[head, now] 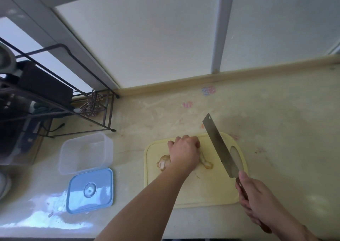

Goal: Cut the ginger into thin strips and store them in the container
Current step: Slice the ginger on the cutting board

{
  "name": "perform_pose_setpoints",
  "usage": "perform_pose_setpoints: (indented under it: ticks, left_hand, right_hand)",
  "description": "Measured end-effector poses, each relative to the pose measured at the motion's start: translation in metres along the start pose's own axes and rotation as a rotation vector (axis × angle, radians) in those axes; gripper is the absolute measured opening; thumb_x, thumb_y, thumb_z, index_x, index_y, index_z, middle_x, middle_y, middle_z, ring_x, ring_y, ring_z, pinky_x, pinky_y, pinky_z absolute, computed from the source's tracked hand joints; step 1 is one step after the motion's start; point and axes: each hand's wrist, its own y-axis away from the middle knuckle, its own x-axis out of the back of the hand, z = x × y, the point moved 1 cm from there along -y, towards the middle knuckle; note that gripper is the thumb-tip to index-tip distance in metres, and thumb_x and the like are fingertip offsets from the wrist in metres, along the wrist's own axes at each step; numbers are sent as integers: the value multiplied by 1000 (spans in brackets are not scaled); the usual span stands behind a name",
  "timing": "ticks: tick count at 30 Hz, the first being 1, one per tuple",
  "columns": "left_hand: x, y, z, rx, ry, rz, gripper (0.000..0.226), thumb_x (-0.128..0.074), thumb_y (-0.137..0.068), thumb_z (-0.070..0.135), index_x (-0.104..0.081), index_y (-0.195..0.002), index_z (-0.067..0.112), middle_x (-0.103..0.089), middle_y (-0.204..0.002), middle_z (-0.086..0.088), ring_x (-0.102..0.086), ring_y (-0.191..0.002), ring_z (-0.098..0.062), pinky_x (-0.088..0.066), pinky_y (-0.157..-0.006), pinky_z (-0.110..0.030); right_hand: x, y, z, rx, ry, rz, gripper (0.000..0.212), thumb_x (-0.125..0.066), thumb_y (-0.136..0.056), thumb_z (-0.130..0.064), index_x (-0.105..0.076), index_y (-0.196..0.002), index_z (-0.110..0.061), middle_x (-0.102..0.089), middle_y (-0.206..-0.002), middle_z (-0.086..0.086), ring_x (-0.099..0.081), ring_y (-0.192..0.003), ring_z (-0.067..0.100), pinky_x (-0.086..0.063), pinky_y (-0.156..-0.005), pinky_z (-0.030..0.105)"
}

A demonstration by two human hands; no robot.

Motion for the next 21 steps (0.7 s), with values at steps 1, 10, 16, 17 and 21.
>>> perform_pose_setpoints:
  ticks: [1,10,16,17,21]
  left_hand:
    - [1,-1,-2,-39,-34,-4,21,-54,-97,21,-68,-111,29,-59,-114,2,-51,-108,-23,-32,-97,-40]
    - [20,-26,-20,-558,-221,-188,29,-66,-93,15,-69,-117,32,-52,-123,2,-47,-108,-20,-39,-97,-36]
    - [22,-35,-21,-706,-372,-150,22,-69,-92,29,-66,-114,31,-47,-123,3,-39,-111,-20,-29,-95,-35]
    - [23,-37,-23,-697,-378,-151,21,-68,-93,30,-65,-114,30,-49,-123,4,-39,-111,-20,-30,-96,-36]
    - [35,-40,-41,-510,-287,-170,13,-61,-98,25,-62,-111,25,-64,-110,6,-49,-109,-20,-32,-97,-37]
  right_hand:
    - [-1,1,0,3,-2,5,56,-36,-82,-69,-40,-65,-16,-28,-55,7,-22,-40,14,-22,-43,22]
    - [-7,2,-5,18,-38,22,55,-37,-85,-66,-39,-67,-14,-28,-54,7,-21,-40,14,-22,-43,22]
    - [-10,0,-3,6,-40,32,54,-36,-93,-59,-40,-68,-12,-29,-52,4,-21,-38,14,-22,-40,20]
    - [-11,0,-4,7,-39,33,54,-36,-91,-61,-40,-68,-12,-29,-52,5,-21,-38,14,-23,-40,19]
    - [-11,0,-6,19,-38,28,55,-37,-90,-63,-40,-65,-13,-29,-52,6,-22,-39,14,-24,-41,21]
